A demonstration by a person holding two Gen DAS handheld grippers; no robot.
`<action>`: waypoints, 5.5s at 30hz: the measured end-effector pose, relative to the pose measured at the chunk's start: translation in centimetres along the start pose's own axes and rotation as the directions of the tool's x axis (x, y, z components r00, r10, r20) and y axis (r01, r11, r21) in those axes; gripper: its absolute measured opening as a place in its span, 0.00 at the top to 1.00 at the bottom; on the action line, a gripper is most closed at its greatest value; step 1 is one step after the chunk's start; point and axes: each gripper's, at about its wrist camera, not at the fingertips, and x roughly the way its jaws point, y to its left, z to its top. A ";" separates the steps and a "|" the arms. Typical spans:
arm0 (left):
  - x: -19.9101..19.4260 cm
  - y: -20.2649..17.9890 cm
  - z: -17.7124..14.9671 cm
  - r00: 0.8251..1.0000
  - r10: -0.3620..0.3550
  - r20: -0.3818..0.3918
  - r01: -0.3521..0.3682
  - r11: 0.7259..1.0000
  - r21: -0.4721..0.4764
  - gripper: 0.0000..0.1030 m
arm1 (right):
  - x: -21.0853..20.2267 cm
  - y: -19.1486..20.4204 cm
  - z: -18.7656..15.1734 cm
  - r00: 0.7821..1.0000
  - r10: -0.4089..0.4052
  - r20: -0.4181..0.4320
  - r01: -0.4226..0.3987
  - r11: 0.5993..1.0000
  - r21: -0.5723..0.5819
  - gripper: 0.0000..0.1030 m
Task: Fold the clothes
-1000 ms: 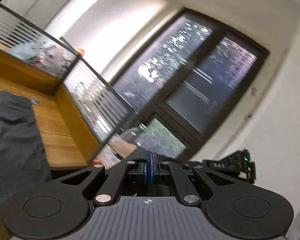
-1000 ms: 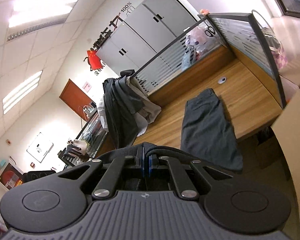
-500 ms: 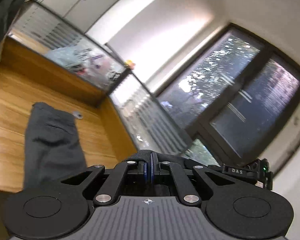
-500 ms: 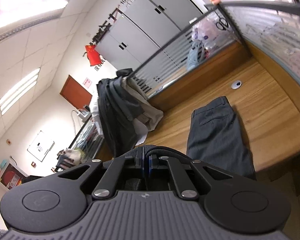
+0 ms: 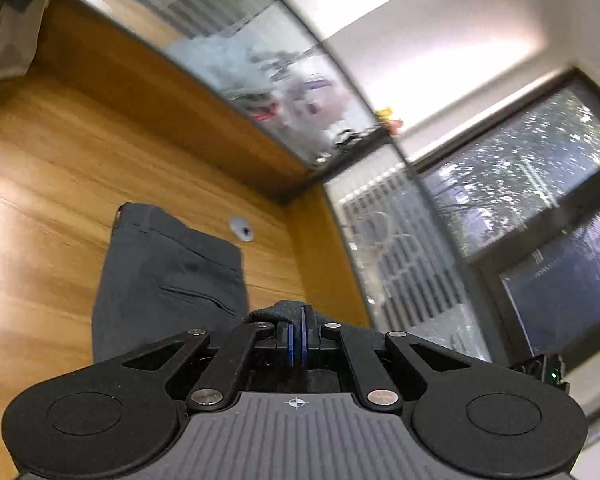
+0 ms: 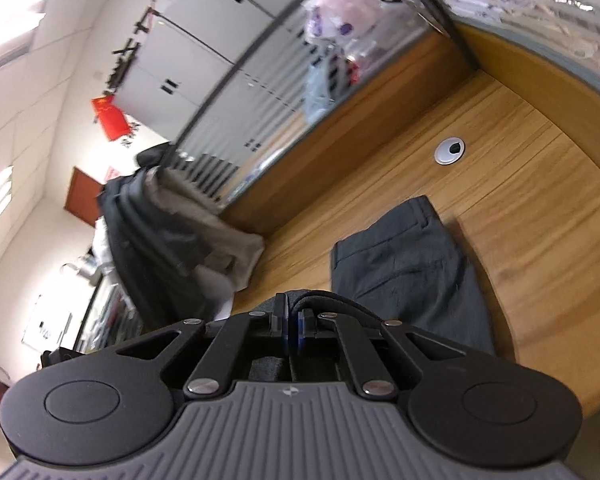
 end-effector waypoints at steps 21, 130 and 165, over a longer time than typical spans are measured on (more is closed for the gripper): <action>14.1 13.7 3.9 0.977 0.142 -0.162 -0.195 0.899 -0.392 0.93 | 21.9 -15.0 6.7 0.948 -0.095 -0.303 0.186 0.939 0.289 0.91; 13.9 7.2 4.6 0.880 0.465 0.092 -0.473 0.876 0.095 0.83 | 23.9 -3.7 8.8 0.915 -0.364 -0.174 0.159 0.722 -0.673 0.68; 10.6 9.3 -0.1 0.922 0.381 -0.070 -0.380 0.925 0.026 0.37 | 18.8 -10.8 7.3 0.882 -0.356 -0.309 0.211 0.884 -0.416 0.36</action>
